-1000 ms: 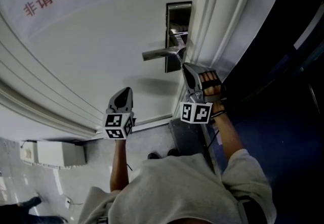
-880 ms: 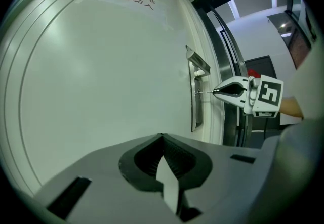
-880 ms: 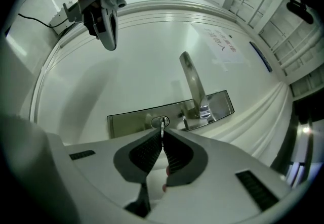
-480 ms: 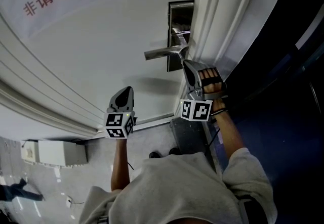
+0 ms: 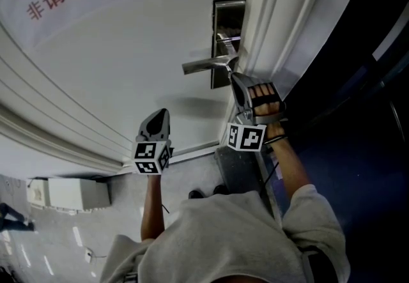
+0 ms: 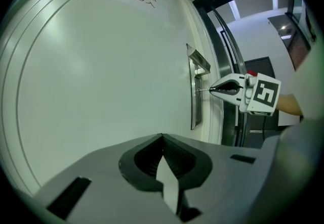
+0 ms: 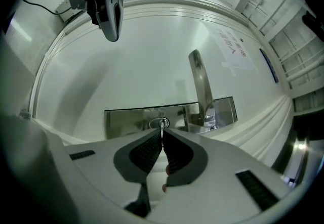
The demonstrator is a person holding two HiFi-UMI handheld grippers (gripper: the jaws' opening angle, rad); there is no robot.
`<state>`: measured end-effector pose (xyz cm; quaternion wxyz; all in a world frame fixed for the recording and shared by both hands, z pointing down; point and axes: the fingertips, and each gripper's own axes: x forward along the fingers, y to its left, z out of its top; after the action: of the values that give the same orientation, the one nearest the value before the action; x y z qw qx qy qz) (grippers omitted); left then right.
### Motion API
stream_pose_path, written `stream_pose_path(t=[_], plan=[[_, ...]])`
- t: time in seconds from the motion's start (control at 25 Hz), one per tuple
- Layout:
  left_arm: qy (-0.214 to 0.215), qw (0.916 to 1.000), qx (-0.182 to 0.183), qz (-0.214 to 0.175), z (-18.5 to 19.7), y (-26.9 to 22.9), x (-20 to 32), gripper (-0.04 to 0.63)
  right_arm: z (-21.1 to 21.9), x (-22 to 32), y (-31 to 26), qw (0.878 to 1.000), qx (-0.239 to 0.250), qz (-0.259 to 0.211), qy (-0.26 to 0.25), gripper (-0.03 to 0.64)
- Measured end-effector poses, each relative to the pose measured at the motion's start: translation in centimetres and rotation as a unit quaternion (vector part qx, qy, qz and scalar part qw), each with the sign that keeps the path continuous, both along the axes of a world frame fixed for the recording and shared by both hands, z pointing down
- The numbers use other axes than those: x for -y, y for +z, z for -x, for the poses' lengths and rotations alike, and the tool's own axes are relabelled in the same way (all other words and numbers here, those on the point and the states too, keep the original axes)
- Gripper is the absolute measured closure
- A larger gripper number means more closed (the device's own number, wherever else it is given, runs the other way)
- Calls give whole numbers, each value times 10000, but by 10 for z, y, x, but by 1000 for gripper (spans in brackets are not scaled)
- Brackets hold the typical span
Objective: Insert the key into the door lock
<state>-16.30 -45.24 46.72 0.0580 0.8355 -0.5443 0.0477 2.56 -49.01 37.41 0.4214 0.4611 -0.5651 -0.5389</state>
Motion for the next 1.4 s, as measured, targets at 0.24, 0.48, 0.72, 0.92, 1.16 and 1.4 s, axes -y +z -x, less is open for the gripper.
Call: stream_pose_path(t=[0.24, 0.48, 0.72, 0.92, 1.16, 1.4], plan=[[12, 10000, -27, 9, -1, 2, -1, 578, 5, 5, 0, 9999, -126, 12, 8, 588], [-95, 9999, -34, 47, 9, 5, -3, 578, 10, 19, -1, 9999, -123, 12, -32, 588], [-187, 9998, -37, 56, 20, 6, -2, 578, 13, 24, -2, 9999, -27, -18, -116, 588], [-159, 9999, -21, 50, 16, 4, -3, 578, 14, 25, -2, 9998, 26, -32, -174, 588], [-180, 9998, -3, 37, 15, 2, -9, 578, 15, 23, 4, 9994, 79, 190, -290, 578], [-213, 9998, 14, 17, 16, 0, -15, 578, 16, 21, 16, 9982, 19, 512, -299, 454]])
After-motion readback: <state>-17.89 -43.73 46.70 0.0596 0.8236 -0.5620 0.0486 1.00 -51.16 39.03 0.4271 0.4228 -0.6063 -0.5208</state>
